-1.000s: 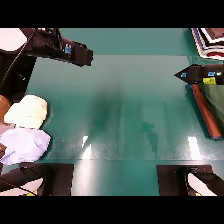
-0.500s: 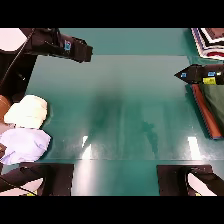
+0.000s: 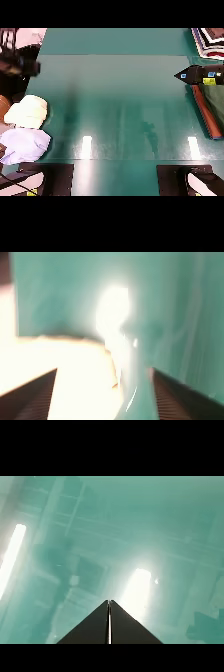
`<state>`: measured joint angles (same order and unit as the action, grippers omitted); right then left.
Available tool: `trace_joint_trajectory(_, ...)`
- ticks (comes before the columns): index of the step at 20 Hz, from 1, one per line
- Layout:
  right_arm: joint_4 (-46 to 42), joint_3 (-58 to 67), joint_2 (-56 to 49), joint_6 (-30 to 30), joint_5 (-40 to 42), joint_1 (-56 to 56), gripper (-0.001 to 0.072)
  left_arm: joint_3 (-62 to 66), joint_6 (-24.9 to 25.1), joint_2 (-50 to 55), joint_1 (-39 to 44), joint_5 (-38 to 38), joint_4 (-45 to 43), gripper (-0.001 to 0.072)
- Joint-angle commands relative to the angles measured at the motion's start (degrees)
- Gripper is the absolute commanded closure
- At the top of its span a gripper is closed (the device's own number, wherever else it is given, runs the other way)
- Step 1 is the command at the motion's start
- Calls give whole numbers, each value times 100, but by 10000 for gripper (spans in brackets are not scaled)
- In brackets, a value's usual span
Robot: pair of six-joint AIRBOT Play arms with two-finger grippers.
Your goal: Fold the shirts.
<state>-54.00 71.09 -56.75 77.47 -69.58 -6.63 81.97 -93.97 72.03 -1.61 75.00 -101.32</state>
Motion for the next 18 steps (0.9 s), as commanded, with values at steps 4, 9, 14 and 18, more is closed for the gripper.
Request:
trace_joint_trajectory(4, 0, 0, 2, 2, 74, -7, 695, -2247, -55, -7, -968, -498, -177, -13)
trace_joint_trajectory(9, 7, 0, 4, 2, 216, -7, 696, -2503, -179, -59, -968, -789, -166, 370)
trace_joint_trajectory(14, 52, 7, 120, 2, 474, -7, 696, -1794, -155, -616, -953, -625, -98, 678)
trace_joint_trajectory(18, 33, 446, 435, 2, 933, -2, 697, -31, 251, -1558, -706, -282, 675, 678)
